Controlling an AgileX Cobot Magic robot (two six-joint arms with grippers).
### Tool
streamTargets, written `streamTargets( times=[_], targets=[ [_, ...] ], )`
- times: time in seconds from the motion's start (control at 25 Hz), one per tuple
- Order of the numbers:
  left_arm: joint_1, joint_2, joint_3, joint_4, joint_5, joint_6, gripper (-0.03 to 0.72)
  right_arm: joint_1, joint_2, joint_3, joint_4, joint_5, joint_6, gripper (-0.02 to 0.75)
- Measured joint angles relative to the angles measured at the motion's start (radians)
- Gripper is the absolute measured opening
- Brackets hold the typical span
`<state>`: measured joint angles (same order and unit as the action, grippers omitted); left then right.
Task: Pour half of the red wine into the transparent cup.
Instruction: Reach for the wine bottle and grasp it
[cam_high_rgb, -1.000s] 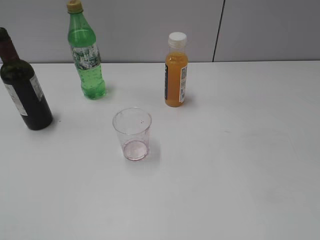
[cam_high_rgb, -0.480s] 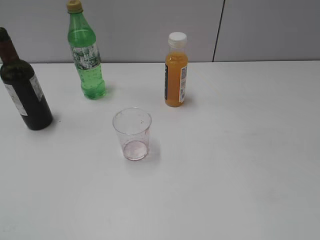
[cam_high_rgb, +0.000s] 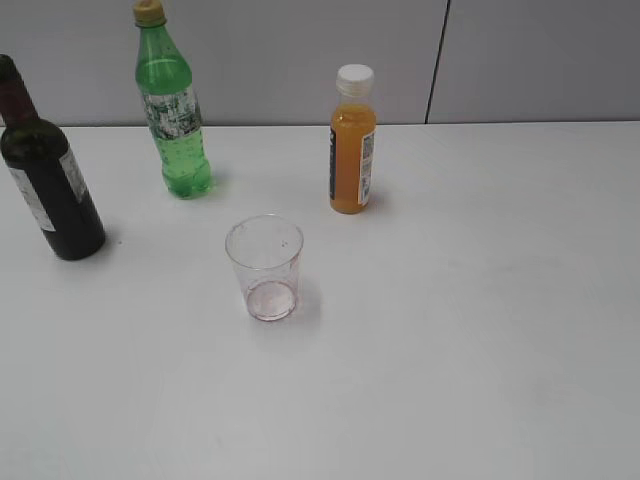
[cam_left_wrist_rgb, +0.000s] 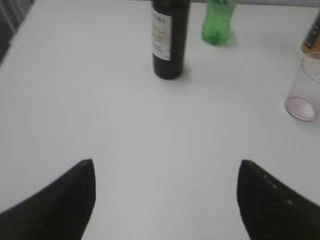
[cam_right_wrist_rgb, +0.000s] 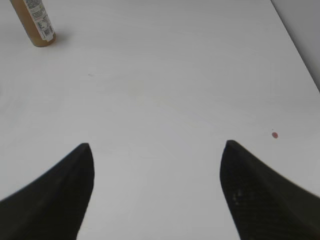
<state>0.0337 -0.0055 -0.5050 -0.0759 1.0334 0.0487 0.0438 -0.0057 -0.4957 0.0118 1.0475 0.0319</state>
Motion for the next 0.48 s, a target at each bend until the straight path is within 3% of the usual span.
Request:
streamTargets(
  times=[0.12,0.48],
  targets=[
    [0.072,0.026,-0.007,0.052,-0.171,-0.004,0.650,0.000,0.000,0.000,0.000,0.000,0.000,0.590],
    [0.189,0.241,-0.009,-0.044,-0.635,-0.007,0.622,0.000,0.000,0.000,0.000,0.001,0.001,0.591]
  ],
)
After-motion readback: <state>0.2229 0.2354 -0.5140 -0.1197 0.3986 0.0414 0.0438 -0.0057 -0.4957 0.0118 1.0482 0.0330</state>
